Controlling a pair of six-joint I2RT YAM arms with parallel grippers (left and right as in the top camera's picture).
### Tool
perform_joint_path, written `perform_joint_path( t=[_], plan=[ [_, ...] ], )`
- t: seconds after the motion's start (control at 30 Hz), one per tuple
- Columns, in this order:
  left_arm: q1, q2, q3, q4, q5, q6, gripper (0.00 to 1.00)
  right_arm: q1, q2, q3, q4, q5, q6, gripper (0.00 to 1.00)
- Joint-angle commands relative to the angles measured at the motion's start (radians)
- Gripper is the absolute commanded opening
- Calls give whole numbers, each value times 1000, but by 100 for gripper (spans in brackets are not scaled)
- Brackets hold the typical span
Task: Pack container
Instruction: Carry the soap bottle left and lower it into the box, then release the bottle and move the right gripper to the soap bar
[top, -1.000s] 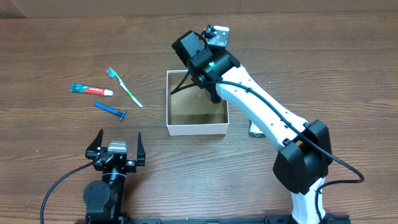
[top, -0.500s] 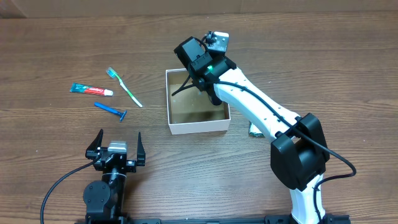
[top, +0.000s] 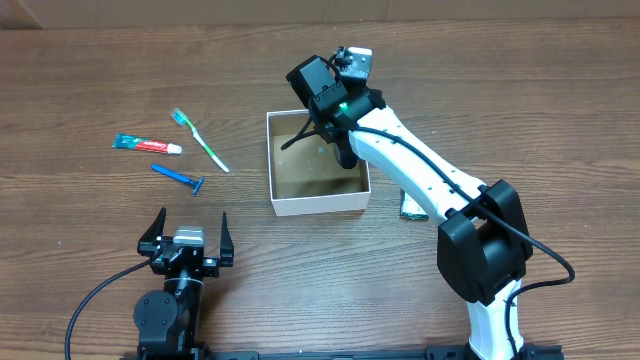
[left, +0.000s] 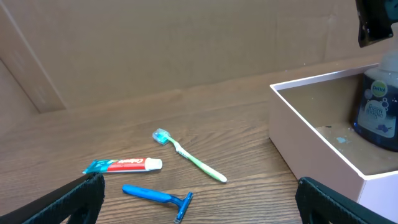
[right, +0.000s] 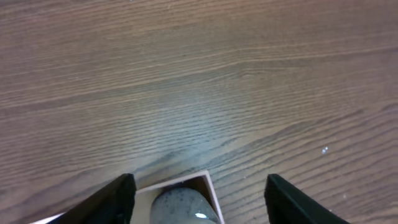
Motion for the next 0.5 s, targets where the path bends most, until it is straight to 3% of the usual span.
perform_joint_path(
  t=[0.0,0.17,0.3,0.47],
  plan=[
    [8,-8,-6,2,-6,15,100,13,-57,95,-14,-17,-86,78],
    [8,-8,-6,2,-6,15,100,19,-154,212,-85,-129,-91,81],
    [8,-8,-6,2,-6,15,100,9,-240,296,-211,-144,-90,100],
    [8,-8,-6,2,-6,15,100,-93,-362,329,-494,-220,-19,100]
  ],
)
